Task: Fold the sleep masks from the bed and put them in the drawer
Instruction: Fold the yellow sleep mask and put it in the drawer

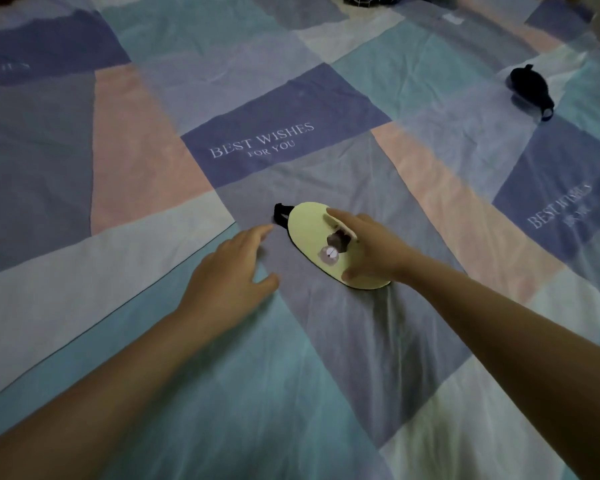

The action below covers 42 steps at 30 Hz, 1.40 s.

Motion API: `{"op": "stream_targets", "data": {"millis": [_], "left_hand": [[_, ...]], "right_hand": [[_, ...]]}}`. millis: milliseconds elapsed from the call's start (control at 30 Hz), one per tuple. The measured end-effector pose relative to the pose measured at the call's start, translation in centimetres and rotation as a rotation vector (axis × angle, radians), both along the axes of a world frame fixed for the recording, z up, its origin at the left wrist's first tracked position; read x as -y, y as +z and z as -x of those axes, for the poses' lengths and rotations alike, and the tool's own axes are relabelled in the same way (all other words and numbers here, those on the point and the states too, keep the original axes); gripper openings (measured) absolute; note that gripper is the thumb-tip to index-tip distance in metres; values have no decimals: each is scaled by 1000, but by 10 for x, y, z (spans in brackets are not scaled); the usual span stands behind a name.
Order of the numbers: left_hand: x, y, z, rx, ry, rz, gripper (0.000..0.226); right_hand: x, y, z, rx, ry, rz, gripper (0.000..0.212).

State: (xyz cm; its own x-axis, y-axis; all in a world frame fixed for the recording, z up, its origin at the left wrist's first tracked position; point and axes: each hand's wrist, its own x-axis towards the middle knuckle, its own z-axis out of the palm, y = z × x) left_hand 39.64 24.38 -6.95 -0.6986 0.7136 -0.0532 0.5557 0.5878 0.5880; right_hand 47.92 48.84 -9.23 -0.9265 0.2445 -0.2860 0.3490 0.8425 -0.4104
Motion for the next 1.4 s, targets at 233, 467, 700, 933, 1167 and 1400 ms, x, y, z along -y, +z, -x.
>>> {"op": "stream_targets", "data": {"millis": [233, 467, 700, 933, 1167, 1400], "left_hand": [[-3, 16, -2, 75, -5, -115, 64], [-33, 36, -13, 100, -167, -126, 75], [-33, 29, -16, 210, -59, -105, 17], [-28, 41, -18, 758, 196, -487, 15], [-31, 51, -18, 1139, 442, -668, 19], [-22, 42, -10, 951, 649, -609, 16]], "right_hand": [[26, 31, -12, -279, -180, 257, 77], [67, 64, -28, -437, -411, 793, 58], [73, 64, -35, -439, -448, 925, 57], [76, 65, -47, -486, -846, 1170, 17], [101, 57, -54, -380, -605, 1216, 20], [99, 63, -65, -477, -605, 1096, 15]]}}
